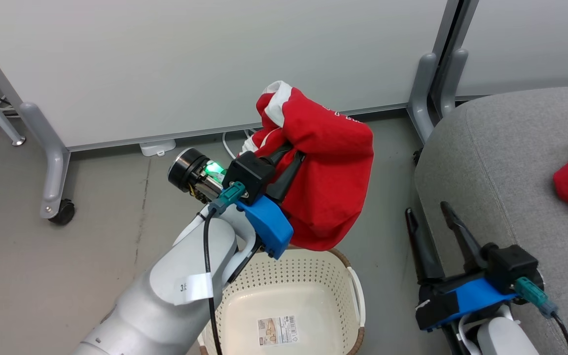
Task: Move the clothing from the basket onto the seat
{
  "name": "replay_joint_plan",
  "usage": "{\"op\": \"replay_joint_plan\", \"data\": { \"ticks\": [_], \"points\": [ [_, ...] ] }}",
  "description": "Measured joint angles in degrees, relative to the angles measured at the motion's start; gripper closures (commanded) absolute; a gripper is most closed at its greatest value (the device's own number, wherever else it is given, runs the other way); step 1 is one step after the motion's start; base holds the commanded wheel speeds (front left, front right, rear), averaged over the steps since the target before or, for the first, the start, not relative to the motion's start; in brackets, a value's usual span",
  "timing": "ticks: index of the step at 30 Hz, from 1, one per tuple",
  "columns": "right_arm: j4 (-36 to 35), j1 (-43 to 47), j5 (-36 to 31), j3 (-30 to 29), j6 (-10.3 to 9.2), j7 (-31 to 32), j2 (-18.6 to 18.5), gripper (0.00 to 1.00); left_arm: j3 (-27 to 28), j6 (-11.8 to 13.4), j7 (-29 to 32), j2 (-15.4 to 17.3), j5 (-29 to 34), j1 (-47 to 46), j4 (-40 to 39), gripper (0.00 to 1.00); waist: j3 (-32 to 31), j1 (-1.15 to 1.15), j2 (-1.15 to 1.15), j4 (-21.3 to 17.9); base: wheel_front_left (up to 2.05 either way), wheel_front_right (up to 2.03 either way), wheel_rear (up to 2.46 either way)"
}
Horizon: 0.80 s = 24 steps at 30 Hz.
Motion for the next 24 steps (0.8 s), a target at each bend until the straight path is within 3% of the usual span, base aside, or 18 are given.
{"op": "replay_joint_plan", "data": {
  "ticks": [10,24],
  "points": [
    [1.2,-3.0,3.3,9.8,0.0,0.0,-0.9,0.0,-0.2,0.0,0.0,-0.9,0.8,-0.3,-1.4,1.0,1.0,0.0,0.0,0.8,0.0,0.0,0.0],
    [5.4,-8.2,9.2,14.1,0.0,0.0,-1.7,0.0,-1.9,-0.2,0.0,-2.7,1.7,-0.9,-3.9,1.0,2.3,0.0,0.0,4.0,0.0,0.0,0.0]
  ]
}}
